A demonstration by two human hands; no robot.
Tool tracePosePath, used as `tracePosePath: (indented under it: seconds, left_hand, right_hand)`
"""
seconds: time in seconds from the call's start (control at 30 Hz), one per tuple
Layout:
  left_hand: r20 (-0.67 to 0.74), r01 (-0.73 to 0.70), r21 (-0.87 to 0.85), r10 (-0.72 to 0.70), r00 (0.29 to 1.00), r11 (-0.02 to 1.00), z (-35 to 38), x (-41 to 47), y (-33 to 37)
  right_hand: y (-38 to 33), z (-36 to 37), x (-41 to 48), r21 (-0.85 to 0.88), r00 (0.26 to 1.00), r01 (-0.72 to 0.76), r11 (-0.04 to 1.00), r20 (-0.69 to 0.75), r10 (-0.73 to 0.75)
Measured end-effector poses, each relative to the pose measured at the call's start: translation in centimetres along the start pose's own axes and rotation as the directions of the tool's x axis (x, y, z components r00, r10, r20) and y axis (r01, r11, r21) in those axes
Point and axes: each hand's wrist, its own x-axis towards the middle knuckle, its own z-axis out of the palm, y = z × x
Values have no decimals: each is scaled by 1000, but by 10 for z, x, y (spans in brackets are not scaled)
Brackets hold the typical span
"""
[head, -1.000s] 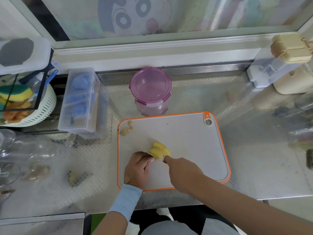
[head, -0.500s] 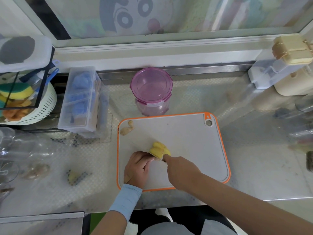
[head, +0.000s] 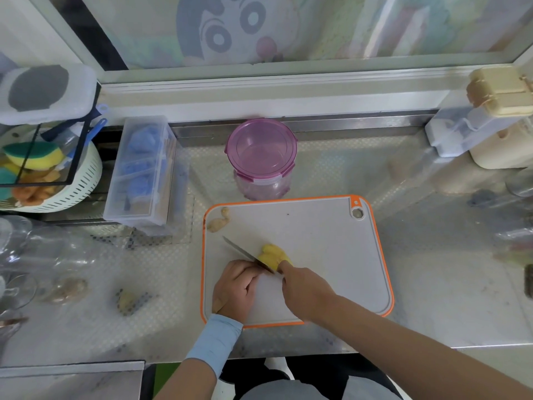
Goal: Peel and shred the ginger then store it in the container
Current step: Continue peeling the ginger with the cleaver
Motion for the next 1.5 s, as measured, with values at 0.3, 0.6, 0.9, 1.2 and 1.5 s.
tracePosePath:
  seconds: [0.3,0.6,0.9,1.2,1.5]
  left_hand:
    - [40,0,12,0,999,1000,-1,-1,-1]
    - [84,-50,27,47,995,998,-1,-2,-6]
    - [56,-40,53,37,998,998,0,-3,-7]
    - [1,-45,19,45,999,999,3,-3,-7]
    - [-72,-107,27,109,991,994,8,-4,-15]
  right_hand:
    - [12,-1,2,152,998,56,987,-34,-51]
    - [13,-13,7,182,999,53,982,-19,-50]
    - [16,-12,10,267,999,32,963,25,-40]
    - [19,-40,9,400,996,-50,915,84,18]
    - [-3,-47,-27,99,994,90,991,-69,-84]
